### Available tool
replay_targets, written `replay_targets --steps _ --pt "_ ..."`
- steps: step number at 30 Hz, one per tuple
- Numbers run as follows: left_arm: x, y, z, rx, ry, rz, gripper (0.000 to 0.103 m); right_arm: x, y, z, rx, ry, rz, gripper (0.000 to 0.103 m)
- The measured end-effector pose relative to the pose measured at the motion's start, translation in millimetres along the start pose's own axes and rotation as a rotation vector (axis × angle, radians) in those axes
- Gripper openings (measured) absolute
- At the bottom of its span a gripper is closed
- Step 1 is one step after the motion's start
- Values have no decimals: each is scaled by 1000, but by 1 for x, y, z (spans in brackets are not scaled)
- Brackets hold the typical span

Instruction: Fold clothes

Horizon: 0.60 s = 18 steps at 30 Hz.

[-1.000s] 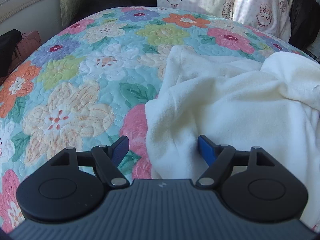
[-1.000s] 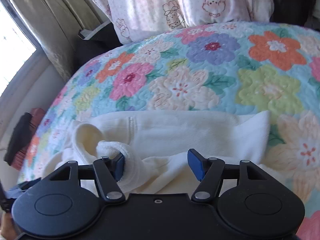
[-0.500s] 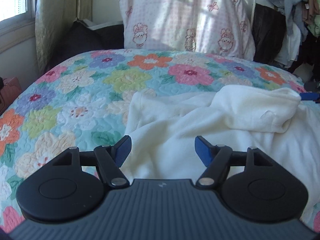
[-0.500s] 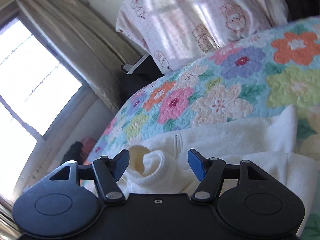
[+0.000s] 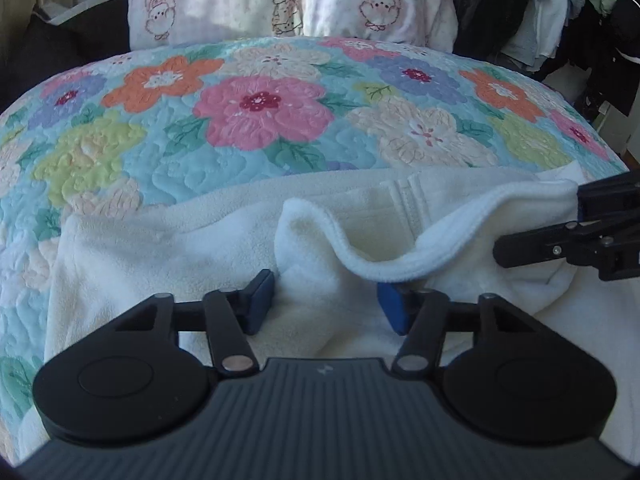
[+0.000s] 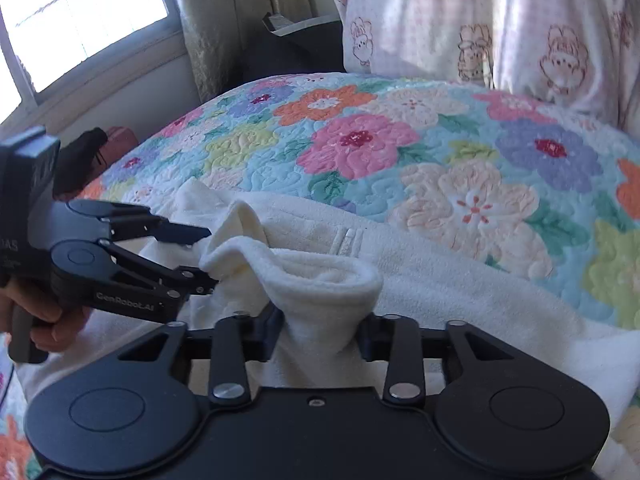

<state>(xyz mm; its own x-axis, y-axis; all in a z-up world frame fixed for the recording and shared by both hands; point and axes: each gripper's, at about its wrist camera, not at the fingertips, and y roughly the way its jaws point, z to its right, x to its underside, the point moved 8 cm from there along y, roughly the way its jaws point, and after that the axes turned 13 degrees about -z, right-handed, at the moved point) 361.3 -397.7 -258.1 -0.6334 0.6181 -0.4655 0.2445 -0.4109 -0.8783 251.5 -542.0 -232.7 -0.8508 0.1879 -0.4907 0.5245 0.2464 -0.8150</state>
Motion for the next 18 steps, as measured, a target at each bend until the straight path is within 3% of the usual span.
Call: replay_targets --steps 1,3,7,8,9,10,12,14,16,18 --pt "0 -1 -4 10 -30 10 17 -1 1 1 -23 26 7 26" --pt "-3 -16 -11 31 -79 58 14 -4 0 2 -57 54 20 22" --pt "-17 -48 -31 57 -191 163 14 -14 -5 14 -82 108 19 25" --pt "-22 -49 -40 66 -246 160 14 -16 -6 20 -46 115 14 38" --pt "-26 -47 -46 72 -272 150 14 -19 -7 32 38 131 22 42" --pt "-29 -41 -53 75 -301 127 17 -23 -9 44 120 147 30 42" --pt "-31 -32 -64 71 -344 105 20 -23 -17 62 204 165 44 42" --pt "-31 -36 -72 75 -346 128 23 -19 -28 66 170 187 78 42" --pt "-30 -45 -77 82 -326 160 40 -13 -33 60 114 176 70 47" --pt "-26 -59 -79 24 -229 174 48 -4 -37 50 67 151 51 55"
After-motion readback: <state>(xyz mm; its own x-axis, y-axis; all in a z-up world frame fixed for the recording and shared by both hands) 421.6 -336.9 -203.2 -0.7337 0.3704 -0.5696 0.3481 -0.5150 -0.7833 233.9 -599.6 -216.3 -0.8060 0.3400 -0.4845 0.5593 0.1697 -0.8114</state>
